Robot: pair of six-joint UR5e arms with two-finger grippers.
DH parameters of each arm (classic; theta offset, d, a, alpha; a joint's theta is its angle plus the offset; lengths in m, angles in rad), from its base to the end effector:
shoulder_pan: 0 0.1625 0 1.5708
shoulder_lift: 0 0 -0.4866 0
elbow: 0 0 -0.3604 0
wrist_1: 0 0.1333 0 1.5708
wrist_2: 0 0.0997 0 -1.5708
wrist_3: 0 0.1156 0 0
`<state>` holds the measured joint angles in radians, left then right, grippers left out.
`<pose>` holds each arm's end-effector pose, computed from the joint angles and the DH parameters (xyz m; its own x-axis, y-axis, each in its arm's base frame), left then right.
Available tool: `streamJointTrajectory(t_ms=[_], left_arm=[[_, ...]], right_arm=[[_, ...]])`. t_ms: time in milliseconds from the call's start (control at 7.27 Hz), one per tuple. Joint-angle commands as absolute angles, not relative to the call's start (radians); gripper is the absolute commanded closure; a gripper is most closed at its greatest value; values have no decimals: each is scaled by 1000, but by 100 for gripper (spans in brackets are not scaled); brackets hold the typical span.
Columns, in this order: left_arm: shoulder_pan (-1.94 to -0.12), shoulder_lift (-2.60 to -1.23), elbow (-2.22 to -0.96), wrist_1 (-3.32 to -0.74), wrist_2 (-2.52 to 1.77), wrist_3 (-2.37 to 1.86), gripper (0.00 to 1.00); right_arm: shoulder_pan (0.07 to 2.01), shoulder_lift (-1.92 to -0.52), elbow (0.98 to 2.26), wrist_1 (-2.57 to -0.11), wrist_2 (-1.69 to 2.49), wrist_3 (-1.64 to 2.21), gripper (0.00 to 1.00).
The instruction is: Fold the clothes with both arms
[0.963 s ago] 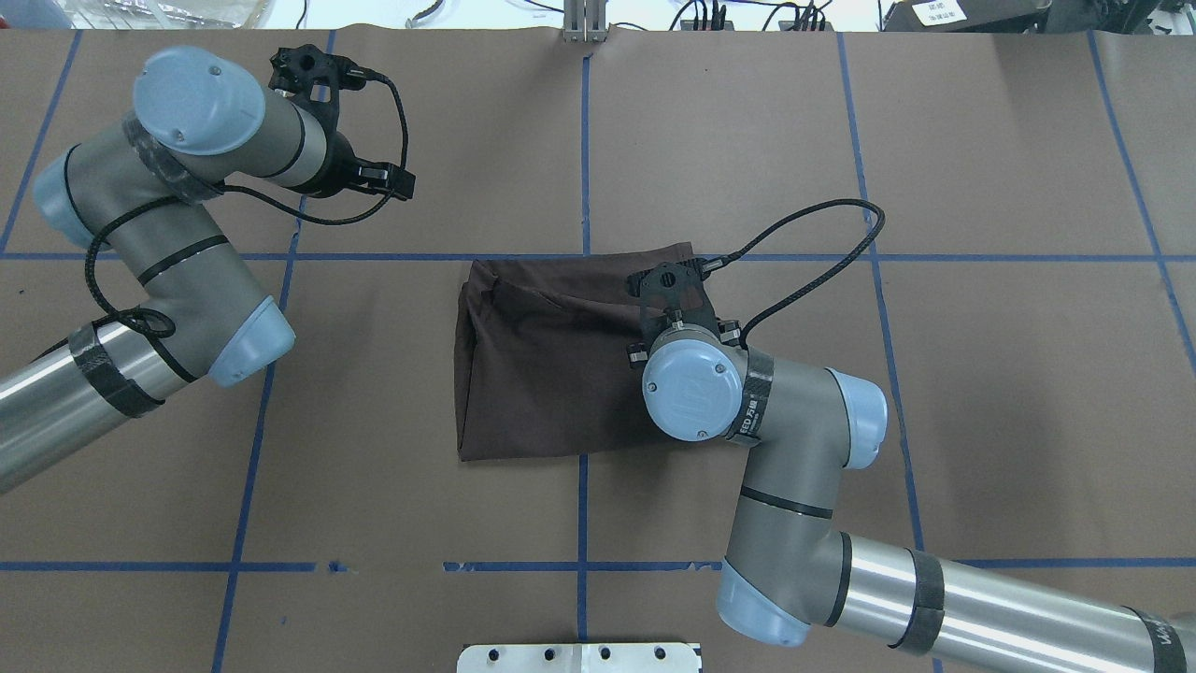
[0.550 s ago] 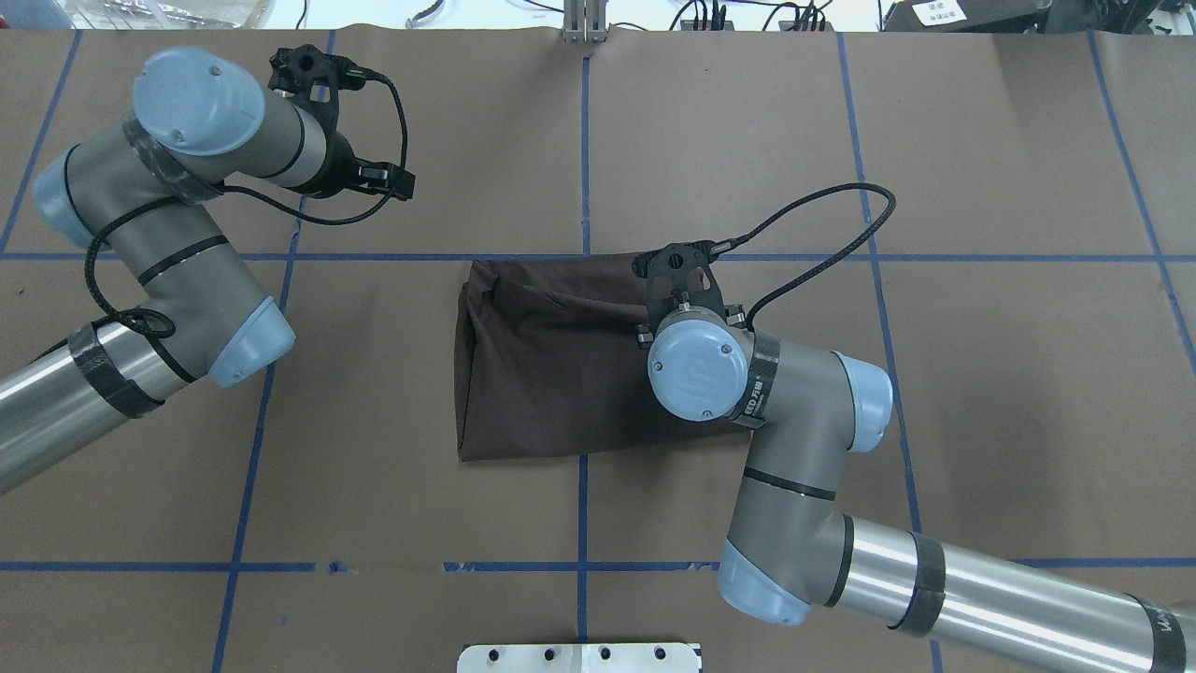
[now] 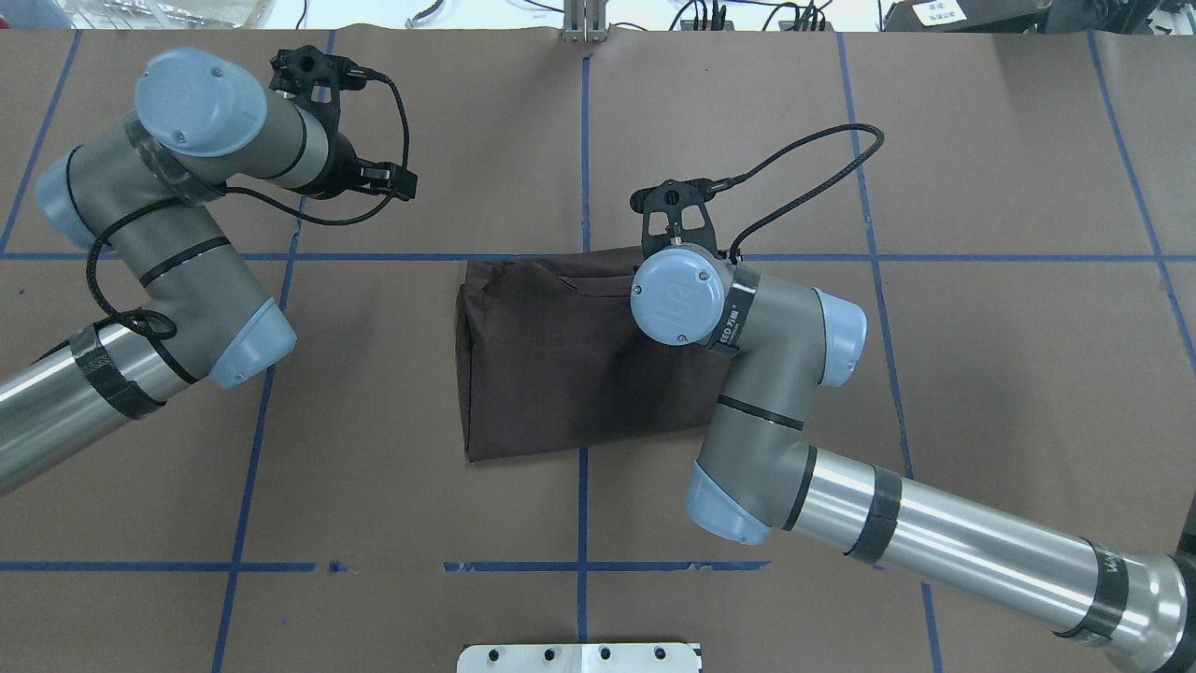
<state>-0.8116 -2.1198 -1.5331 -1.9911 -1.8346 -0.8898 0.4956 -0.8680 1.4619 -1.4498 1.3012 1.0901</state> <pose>0.4189 -0.5913 0.3878 0.6692 0.1777 -0.7215 0.1736 0.9067 0.3844 -0.5919 -0.5065 0.3509 0.8720 -0.0353 0.4882 -0.2354 0.8443 0.4815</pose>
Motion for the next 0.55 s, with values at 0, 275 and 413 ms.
streamJointTrajectory(t_ms=[0, 275, 413], left_arm=[[-811, -2120, -1534, -1991, -1835, -891, 0], [-810, -2120, -1534, -1991, -1835, -896, 0], [-796, -2134, -1532, -1984, -1833, -972, 0]], right_arm=[[518, -848, 1427, -1448, 1304, 1078, 0], [576, -838, 1443, -1439, 1436, 1046, 0], [628, -836, 1477, -1442, 1574, 1040, 0]])
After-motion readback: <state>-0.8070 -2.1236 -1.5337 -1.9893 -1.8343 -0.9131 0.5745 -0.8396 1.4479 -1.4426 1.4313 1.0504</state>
